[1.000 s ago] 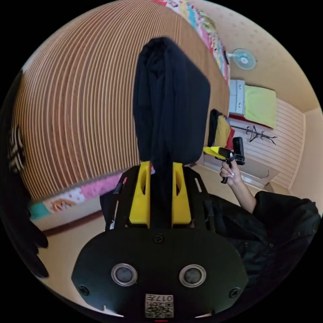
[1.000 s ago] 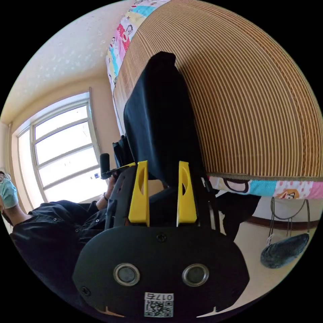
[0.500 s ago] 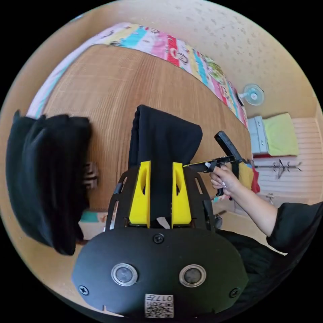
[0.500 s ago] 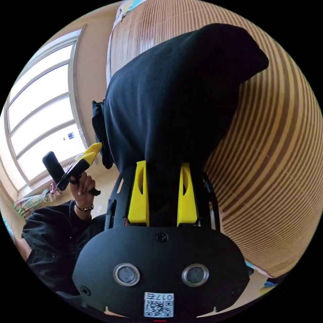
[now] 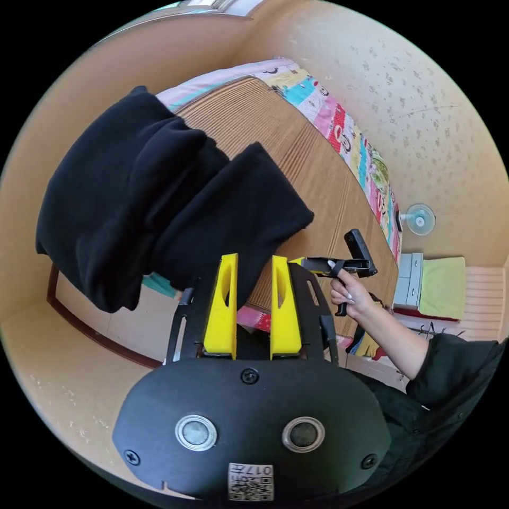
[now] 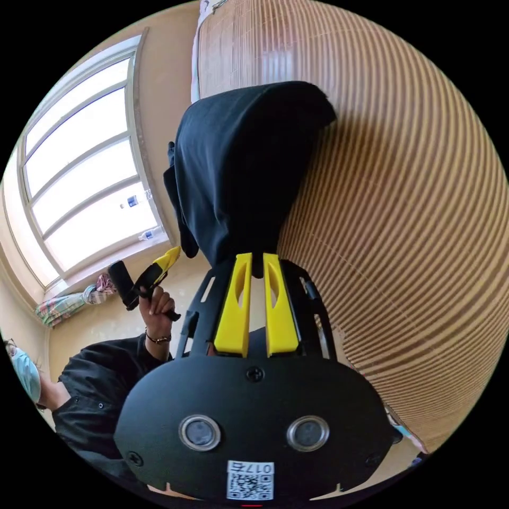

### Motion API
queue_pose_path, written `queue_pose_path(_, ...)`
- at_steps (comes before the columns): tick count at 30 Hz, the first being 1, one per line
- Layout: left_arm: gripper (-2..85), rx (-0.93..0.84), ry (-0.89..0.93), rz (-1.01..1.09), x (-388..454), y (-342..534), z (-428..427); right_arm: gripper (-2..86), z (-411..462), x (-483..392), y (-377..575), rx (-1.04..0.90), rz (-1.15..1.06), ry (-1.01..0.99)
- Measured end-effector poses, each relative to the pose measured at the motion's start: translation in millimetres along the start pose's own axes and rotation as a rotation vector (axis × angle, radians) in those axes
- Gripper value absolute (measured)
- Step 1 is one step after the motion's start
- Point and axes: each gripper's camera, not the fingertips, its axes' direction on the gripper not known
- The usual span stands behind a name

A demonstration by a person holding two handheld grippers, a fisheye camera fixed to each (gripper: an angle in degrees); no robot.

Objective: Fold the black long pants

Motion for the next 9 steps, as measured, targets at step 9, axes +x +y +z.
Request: queue_pose_path(9, 7.3, -0.159, 0.079, 0.242, 163.6, 54.0, 84.3, 1.0, -172.5, 87.7, 223.8, 0.196, 0.278, 0.052)
